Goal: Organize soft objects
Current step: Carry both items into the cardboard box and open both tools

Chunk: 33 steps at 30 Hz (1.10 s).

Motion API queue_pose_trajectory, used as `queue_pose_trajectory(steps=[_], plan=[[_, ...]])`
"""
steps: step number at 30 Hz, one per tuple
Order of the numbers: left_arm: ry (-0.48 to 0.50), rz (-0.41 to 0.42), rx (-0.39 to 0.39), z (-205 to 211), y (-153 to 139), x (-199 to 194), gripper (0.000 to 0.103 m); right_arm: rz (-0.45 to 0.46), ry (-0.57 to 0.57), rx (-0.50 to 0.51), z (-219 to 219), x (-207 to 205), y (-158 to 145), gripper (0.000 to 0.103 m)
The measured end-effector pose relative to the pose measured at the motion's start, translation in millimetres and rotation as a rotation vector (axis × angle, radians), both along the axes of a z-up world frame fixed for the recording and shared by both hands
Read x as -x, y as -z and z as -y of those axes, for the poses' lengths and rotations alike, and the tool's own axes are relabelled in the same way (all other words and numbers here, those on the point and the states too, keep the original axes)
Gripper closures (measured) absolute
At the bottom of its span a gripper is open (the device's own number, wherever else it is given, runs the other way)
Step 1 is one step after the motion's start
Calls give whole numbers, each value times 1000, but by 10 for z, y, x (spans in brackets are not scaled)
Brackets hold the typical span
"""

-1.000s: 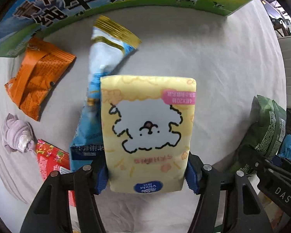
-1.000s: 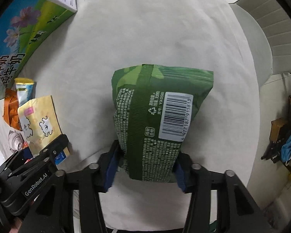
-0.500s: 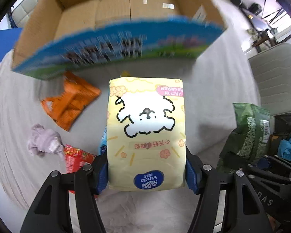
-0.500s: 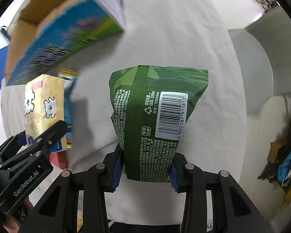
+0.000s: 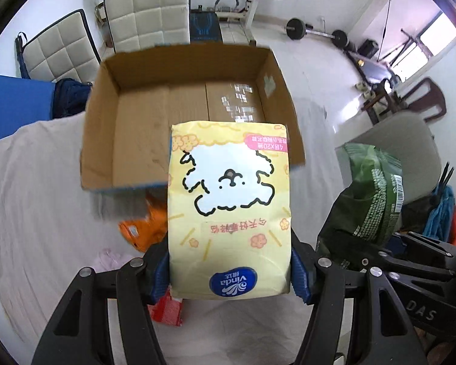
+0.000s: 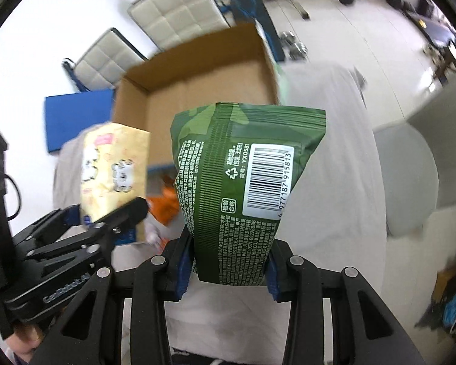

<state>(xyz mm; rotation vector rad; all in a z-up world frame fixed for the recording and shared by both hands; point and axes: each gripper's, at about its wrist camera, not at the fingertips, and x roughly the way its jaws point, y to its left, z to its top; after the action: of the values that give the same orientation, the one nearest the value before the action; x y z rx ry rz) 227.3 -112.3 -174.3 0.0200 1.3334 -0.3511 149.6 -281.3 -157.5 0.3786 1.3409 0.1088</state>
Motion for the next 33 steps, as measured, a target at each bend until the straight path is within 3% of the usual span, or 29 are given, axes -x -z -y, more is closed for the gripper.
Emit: queue_pose_trajectory(steps=[1, 5, 10, 20, 29, 33], plan=[[-10, 4, 1, -51, -21, -95, 42, 10, -13, 2, -37, -61, -106, 62], [-47, 1, 12, -176, 77, -486, 42, 38, -67, 35, -299, -594, -23, 62], [-112, -74, 31, -276, 357, -1012, 42, 3, -108, 44, -446, -1142, 226, 62], [-136, -196, 40, -145, 977, -1908, 42, -101, -137, 51, -411, -2083, 1096, 62], [-73, -236, -4, 125, 1319, -2169, 42, -167, -178, 101, -442, -2522, 1709, 62], [-59, -265, -11, 160, 1457, -2232, 42, -181, -187, 141, -443, -2628, 1848, 60]])
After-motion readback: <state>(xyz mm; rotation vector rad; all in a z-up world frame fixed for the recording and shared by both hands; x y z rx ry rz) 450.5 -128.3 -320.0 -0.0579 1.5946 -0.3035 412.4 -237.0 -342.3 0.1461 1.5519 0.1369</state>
